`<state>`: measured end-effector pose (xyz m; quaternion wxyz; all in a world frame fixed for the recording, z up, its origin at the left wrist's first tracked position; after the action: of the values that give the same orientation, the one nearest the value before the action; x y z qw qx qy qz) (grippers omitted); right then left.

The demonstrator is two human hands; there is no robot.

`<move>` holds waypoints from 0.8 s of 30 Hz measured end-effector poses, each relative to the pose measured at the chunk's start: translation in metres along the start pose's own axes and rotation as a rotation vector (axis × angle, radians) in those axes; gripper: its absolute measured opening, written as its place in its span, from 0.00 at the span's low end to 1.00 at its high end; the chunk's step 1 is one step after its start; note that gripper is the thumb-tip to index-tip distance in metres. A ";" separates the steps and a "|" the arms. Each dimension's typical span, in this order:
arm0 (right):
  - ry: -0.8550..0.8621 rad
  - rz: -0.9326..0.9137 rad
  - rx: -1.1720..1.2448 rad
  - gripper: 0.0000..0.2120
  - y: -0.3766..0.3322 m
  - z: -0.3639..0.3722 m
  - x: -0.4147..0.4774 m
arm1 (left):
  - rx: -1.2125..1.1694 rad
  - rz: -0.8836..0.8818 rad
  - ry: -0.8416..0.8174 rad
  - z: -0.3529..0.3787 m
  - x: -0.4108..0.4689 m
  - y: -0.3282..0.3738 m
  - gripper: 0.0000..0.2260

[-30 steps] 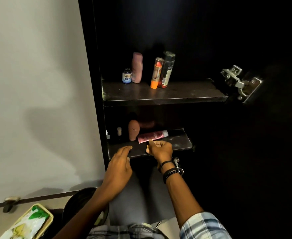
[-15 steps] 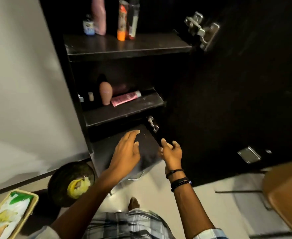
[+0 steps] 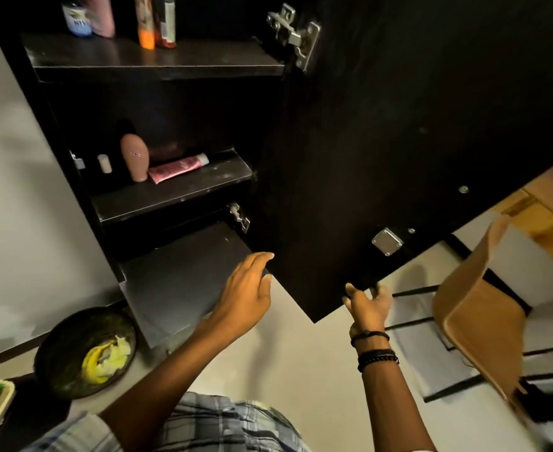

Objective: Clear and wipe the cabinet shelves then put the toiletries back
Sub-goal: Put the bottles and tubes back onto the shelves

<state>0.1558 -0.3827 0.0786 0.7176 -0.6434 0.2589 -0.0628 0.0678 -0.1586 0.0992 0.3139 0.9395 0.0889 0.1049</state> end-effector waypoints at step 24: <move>-0.609 -0.592 -0.409 0.08 0.042 0.011 -0.154 | -0.131 -0.292 0.273 -0.023 -0.100 -0.007 0.14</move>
<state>0.0185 -0.3012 0.0833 0.5705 -0.8070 -0.1508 -0.0208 -0.0354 -0.1631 0.0989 0.3711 0.8714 0.2587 0.1900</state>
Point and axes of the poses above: each hand's wrist, its own x-axis towards the middle knuckle, its own z-axis out of the palm, y = z × x, the point moved 2 cm from there along x, towards the middle knuckle, and after that the axes turned 15 degrees about x, right-handed, at the moved point
